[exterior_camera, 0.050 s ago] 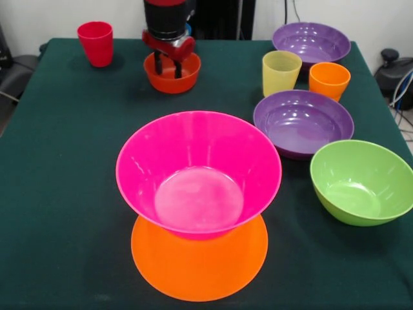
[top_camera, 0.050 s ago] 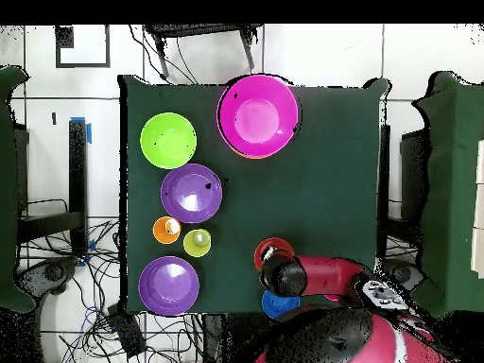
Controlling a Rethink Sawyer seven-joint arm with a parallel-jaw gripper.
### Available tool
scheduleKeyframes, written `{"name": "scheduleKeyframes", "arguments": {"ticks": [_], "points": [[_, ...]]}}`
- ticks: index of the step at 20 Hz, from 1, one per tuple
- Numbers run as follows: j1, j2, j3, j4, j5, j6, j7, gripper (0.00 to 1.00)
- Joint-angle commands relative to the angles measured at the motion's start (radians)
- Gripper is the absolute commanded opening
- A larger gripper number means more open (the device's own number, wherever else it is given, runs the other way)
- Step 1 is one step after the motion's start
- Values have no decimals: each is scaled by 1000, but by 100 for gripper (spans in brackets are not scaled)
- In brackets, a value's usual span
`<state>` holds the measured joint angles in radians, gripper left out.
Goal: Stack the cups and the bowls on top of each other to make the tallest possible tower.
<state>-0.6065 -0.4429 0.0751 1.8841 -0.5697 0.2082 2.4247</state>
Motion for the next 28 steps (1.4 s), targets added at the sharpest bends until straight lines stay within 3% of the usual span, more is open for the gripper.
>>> {"name": "scheduleKeyframes", "arguments": {"ticks": [1, 11, 18, 23, 28], "points": [[-71, 10, 184, -321, -82, 93, -276, 100], [-119, 4, 270, -399, -168, 185, -333, 100], [-124, -16, 292, -404, -180, 224, -346, 100], [-104, -95, 271, -285, -167, 212, -276, 100], [-116, -279, 300, -91, -85, 287, -270, 100]]}}
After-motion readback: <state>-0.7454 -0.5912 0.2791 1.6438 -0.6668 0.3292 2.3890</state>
